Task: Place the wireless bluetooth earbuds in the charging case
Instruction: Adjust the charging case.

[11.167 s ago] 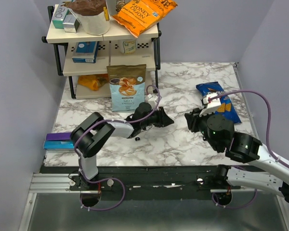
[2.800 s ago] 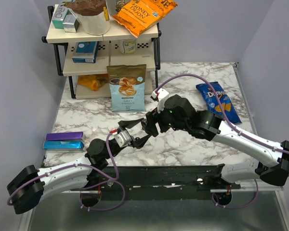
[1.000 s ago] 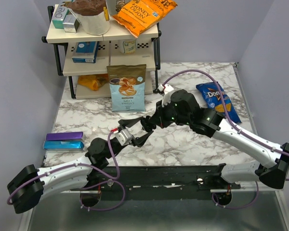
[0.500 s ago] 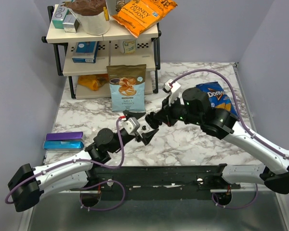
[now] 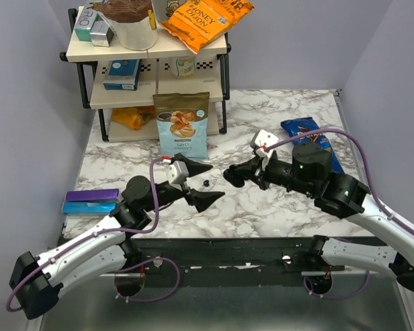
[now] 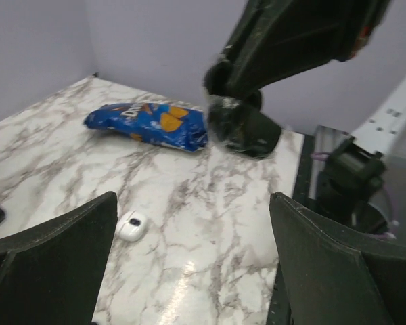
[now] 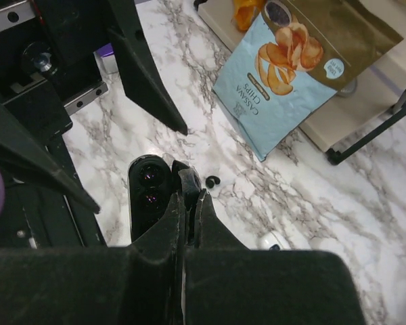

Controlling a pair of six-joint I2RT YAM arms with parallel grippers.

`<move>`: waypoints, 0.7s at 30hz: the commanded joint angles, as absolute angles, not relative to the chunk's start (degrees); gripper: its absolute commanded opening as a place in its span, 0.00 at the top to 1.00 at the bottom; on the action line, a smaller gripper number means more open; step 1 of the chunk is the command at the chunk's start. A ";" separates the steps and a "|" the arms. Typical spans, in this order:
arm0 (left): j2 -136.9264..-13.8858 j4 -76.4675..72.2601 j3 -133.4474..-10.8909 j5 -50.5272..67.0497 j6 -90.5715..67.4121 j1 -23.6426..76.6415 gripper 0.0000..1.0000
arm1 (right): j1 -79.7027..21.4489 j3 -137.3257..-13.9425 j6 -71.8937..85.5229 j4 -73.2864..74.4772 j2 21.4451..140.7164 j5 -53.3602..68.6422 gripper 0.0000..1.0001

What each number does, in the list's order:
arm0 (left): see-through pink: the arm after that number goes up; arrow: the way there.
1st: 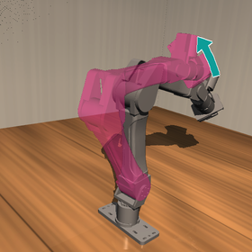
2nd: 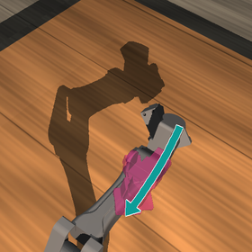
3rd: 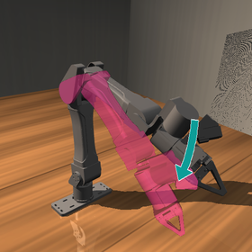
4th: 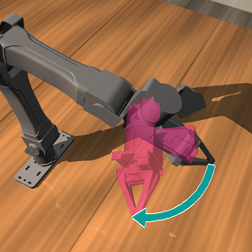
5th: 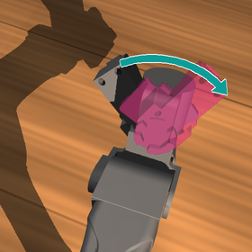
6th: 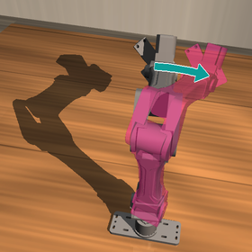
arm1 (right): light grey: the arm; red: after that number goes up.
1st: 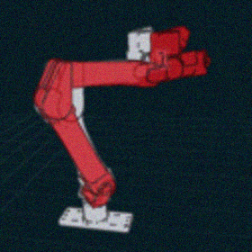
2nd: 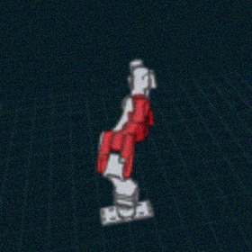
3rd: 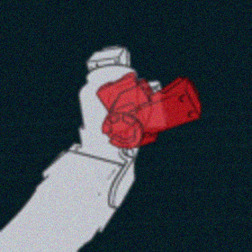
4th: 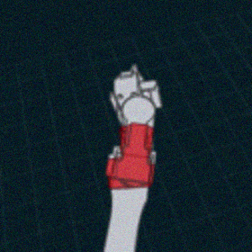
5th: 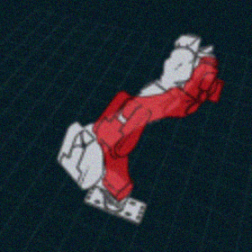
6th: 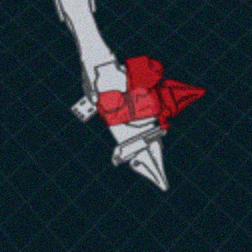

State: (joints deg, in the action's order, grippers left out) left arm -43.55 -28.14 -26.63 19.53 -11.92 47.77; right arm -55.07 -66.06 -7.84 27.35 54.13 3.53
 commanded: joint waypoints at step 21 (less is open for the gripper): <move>-51.86 -28.12 -33.32 44.30 -15.20 44.82 0.22 | -63.54 -68.20 -21.27 27.51 58.09 0.26 0.99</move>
State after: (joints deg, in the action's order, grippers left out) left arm -52.45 -24.71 -33.52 45.63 -14.50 45.10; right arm -62.98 -67.46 -20.25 27.22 57.82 1.63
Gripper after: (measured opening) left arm 0.825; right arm 0.035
